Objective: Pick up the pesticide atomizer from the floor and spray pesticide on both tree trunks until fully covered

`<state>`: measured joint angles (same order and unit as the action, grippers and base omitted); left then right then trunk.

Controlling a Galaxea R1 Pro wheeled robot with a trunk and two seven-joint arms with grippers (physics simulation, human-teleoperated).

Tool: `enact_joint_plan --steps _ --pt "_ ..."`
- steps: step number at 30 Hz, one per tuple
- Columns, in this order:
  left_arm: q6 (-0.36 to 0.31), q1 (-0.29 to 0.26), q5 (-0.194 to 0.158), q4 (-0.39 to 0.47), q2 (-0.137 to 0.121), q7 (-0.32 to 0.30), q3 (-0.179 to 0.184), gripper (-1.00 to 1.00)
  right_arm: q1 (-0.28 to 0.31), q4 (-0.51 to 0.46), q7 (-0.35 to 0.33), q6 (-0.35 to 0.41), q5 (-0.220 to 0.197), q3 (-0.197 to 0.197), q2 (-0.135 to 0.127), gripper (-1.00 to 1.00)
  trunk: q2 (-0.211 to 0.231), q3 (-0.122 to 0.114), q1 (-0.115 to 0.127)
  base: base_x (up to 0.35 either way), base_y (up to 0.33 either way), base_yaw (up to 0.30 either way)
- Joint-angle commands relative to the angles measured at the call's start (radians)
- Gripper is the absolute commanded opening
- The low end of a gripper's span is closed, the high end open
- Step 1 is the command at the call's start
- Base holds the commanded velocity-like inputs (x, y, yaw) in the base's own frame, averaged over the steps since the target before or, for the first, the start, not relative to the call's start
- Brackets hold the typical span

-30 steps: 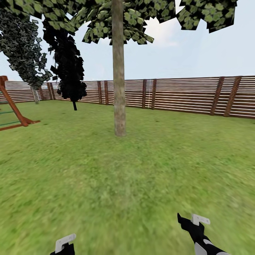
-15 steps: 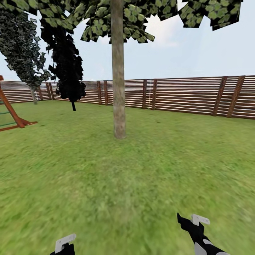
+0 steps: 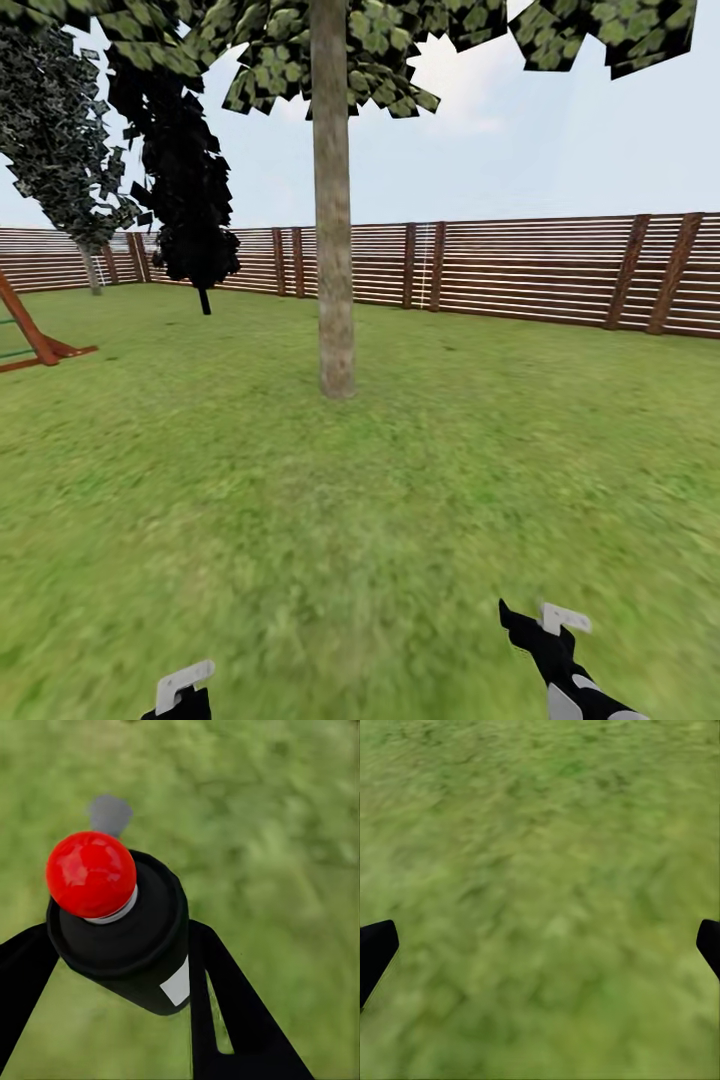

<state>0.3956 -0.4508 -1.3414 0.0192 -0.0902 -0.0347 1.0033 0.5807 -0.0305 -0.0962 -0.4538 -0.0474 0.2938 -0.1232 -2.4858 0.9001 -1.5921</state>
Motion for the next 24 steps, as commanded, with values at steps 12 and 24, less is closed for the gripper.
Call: enact_joint_plan --steps 12,24 --pt "0.002 0.0 -0.01 0.001 0.0 -0.004 0.007 -1.0 0.001 0.003 -0.011 -0.003 -0.004 0.007 0.0 1.0 0.0 0.001 0.0 0.33 0.0 0.098" --pt "0.002 0.0 -0.01 0.001 0.001 -0.004 0.007 -1.0 0.001 0.003 -0.011 -0.004 -0.004 0.006 0.0 1.0 0.0 0.001 0.0 0.33 0.0 0.044"
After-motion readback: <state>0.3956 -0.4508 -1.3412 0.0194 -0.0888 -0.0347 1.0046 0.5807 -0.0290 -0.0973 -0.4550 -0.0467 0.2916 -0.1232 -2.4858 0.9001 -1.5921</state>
